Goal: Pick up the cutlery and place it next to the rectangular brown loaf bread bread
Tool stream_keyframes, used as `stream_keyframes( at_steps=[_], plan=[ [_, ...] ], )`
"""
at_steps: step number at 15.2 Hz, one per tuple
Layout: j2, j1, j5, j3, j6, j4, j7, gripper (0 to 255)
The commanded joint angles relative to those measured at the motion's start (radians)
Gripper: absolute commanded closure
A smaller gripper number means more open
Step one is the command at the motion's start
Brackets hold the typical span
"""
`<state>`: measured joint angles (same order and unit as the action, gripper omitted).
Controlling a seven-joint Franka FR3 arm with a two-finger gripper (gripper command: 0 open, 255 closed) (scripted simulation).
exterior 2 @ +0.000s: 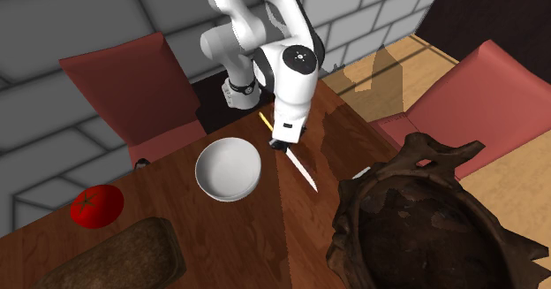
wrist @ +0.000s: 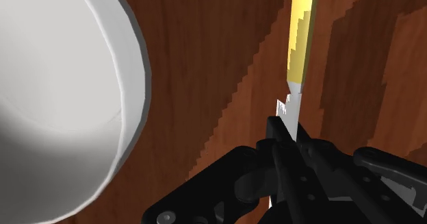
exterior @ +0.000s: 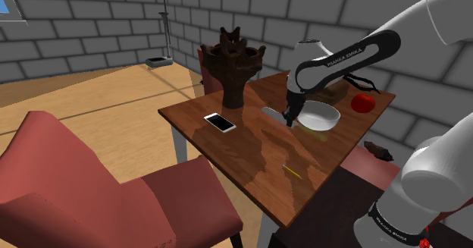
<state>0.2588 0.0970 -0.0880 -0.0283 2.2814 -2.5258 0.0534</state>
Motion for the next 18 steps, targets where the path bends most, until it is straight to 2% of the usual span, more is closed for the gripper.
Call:
stream_keyframes(
  at_steps=[1, 18],
  plan=[
    [0.019, 0.000, 0.002, 0.000, -0.033, 0.014, 0.003, 255],
    [0.115, -0.003, 0.012, 0.003, -0.281, 0.165, 0.019, 255]
  ],
)
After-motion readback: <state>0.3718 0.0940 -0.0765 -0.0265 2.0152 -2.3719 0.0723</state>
